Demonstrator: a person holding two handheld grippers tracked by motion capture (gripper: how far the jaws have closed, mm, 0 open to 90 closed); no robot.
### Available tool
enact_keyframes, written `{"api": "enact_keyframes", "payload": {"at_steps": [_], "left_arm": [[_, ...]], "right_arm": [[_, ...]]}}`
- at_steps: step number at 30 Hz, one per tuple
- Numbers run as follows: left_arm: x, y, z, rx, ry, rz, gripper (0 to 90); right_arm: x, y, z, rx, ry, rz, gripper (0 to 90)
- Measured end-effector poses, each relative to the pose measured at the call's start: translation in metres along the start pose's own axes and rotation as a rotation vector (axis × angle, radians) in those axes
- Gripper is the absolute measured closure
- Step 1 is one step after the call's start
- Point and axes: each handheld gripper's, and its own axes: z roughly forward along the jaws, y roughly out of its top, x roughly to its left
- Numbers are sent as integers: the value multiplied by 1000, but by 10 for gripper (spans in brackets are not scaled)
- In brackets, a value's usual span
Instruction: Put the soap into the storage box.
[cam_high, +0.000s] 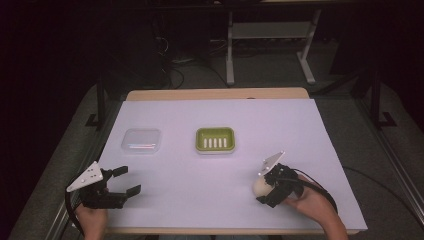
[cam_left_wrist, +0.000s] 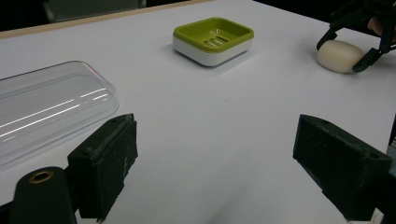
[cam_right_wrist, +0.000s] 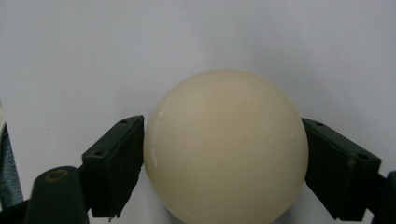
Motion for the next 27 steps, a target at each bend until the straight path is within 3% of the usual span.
{"api": "enact_keyframes", "payload": {"at_steps": [27], "left_arm": [[0, 0, 0, -1, 1, -2, 131]], "right_arm": [[1, 2, -2, 24, -11, -3, 223]]}}
